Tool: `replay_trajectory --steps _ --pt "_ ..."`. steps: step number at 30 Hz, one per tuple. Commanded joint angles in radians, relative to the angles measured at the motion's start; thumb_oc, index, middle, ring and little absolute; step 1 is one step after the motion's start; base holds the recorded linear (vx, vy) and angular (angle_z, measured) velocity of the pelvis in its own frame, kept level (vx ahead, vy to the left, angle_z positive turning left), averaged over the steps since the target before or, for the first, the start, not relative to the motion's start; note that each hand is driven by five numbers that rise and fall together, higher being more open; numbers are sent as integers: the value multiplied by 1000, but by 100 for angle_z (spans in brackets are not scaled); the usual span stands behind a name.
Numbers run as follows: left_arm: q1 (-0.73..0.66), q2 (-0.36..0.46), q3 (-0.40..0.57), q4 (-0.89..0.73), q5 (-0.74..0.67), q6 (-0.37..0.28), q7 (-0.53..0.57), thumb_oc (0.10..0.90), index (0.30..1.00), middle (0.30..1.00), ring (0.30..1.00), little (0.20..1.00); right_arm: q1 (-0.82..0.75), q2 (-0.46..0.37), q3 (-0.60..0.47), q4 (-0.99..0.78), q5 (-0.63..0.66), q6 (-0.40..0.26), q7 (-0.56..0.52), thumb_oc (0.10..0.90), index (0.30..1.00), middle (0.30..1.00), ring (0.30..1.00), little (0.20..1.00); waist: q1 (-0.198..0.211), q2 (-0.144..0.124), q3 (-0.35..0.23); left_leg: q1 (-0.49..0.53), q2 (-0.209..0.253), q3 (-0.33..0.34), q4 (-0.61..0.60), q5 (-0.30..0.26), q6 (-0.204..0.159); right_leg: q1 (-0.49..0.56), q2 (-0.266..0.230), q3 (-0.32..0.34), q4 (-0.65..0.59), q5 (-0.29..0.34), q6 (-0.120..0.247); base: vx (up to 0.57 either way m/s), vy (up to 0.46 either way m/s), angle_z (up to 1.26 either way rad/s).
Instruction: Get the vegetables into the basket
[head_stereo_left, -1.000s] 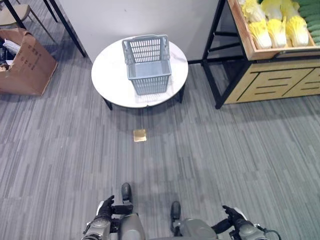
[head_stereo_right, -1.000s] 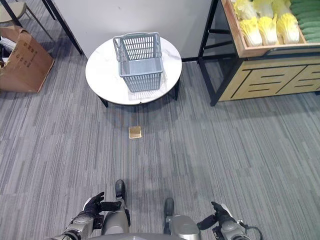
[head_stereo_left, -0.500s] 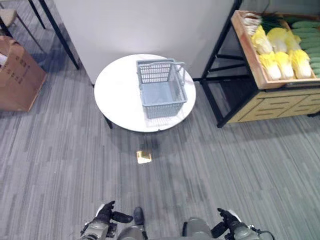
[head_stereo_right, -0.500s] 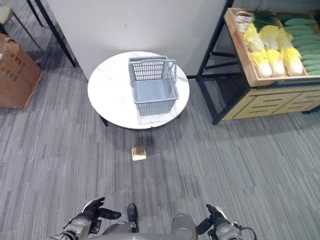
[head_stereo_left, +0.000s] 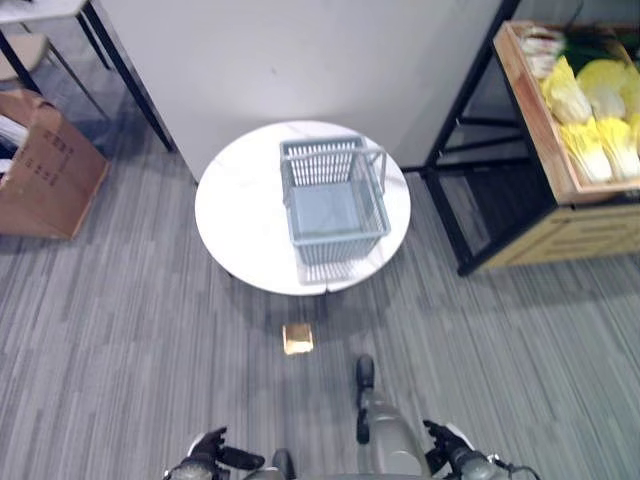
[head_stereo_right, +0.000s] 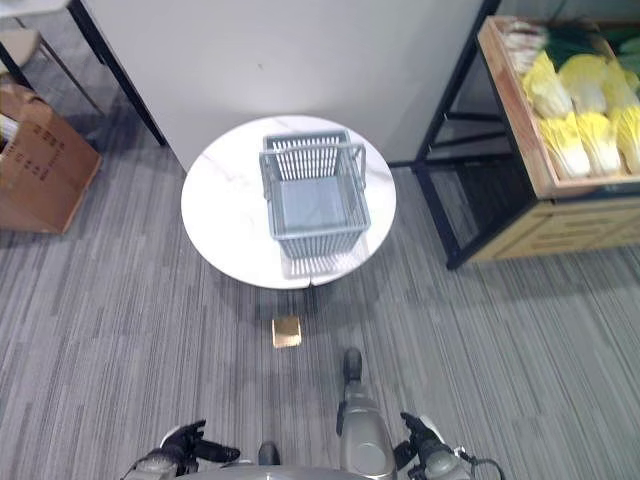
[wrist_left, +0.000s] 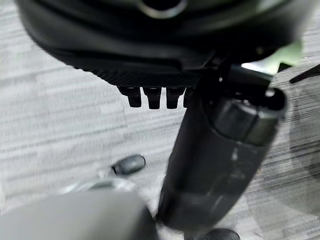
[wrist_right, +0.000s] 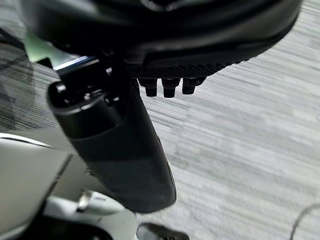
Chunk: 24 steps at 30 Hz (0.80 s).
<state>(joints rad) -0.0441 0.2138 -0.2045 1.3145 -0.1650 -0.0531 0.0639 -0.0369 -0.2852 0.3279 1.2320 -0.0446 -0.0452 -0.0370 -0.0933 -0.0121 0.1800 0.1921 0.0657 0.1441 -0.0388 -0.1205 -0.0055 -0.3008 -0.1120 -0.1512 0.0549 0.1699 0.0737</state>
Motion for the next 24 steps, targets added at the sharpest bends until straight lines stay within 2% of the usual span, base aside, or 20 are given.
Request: replay_trajectory --steps 1,5,6,8,11,12,13,14,15,17,18,20,22,24 --pt "-20 28 0 -4 20 -15 -3 900 1000 1000 1000 1000 -56 -35 0 -18 -15 -29 -2 900 1000 1000 1000 1000 -14 -16 17 -115 -41 -24 62 28 -30 52 -65 6 -4 22 93 190 -172 11" --pt "-22 20 -6 -8 14 -16 -2 900 1000 1000 1000 1000 -60 -53 -4 -24 -7 -34 -5 900 1000 1000 1000 1000 -22 3 8 -130 -11 -37 132 50 -58 54 -42 -4 17 -16 67 179 -216 -4" --pt "-41 13 -9 -27 -9 -20 5 900 1000 1000 1000 1000 -65 -82 -13 -13 4 -37 -9 900 1000 1000 1000 1000 -12 -2 25 -239 -4 -85 403 166 -118 105 -18 -1 25 -68 12 224 -313 21" --pt "-55 17 -18 -37 -21 -25 9 900 1000 1000 1000 1000 -63 -90 -27 0 13 -36 -15 900 1000 1000 1000 1000 -5 -14 37 -300 -11 -104 465 188 -123 130 -27 -4 28 -88 -1 215 -245 11" --pt "-57 19 -23 -43 -24 -24 11 900 1000 1000 1000 1000 -57 -96 -37 12 18 -34 -22 900 1000 1000 1000 1000 4 -14 44 -349 8 -87 416 180 -107 158 -30 -5 21 -102 2 153 -18 6" --pt "-52 24 -26 -47 -24 -27 18 900 1000 1000 1000 1000 -51 -99 -48 19 31 -33 -31 900 1000 1000 1000 1000 14 -10 42 -361 38 -83 288 157 -92 181 -32 4 11 -121 16 208 85 23" --pt "-51 24 -28 -48 -27 -28 22 900 1000 1000 1000 1000 -51 -100 -51 20 35 -34 -34 900 1000 1000 1000 1000 15 -4 37 -359 50 -89 223 162 -90 179 -33 11 12 -127 20 208 83 18" --pt "-51 24 -28 -48 -27 -28 22 900 1000 1000 1000 1000 -50 -101 -51 20 35 -34 -34 900 1000 1000 1000 1000 16 -5 38 -355 50 -88 220 163 -90 180 -33 12 13 -128 20 209 182 -8" --pt "-47 24 -30 -46 -29 -33 30 900 1000 1000 1000 1000 -50 -101 -67 23 54 -36 -44 900 1000 1000 1000 1000 18 11 29 -377 86 -104 121 211 -101 188 -37 32 15 -145 33 155 143 -24" --pt "-46 26 -33 -44 -26 -32 32 900 1000 1000 1000 1000 -49 -102 -70 25 56 -35 -39 900 1000 1000 1000 1000 20 13 29 -378 90 -110 121 216 -102 196 -45 44 23 -153 38 270 258 -63" --pt "-53 37 -29 -31 -5 -29 33 900 1000 1000 1000 1000 -45 -91 -73 27 44 -36 -34 900 1000 1000 1000 1000 13 11 23 -365 61 -99 160 191 -96 213 -53 85 35 -148 42 362 389 -75" --pt "-58 35 -21 -22 6 -22 35 900 1000 1000 1000 1000 -35 -74 -74 30 30 -30 -33 900 1000 1000 1000 1000 12 0 14 -342 42 -73 143 160 -77 223 -72 106 23 -133 59 250 325 -73" --pt "-64 43 -19 -4 24 -17 35 900 1000 1000 1000 1000 -32 -44 -61 31 25 -28 -29 900 1000 1000 1000 1000 8 -23 5 -327 31 -44 125 146 -61 216 -84 125 20 -105 76 76 129 -44" --pt "-64 43 -19 -4 24 -17 35 900 1000 1000 1000 1000 -32 -44 -61 31 25 -28 -29 900 1000 1000 1000 1000 8 -23 5 -327 31 -44 125 146 -61 216 -84 125 20 -105 76 4 70 -24"
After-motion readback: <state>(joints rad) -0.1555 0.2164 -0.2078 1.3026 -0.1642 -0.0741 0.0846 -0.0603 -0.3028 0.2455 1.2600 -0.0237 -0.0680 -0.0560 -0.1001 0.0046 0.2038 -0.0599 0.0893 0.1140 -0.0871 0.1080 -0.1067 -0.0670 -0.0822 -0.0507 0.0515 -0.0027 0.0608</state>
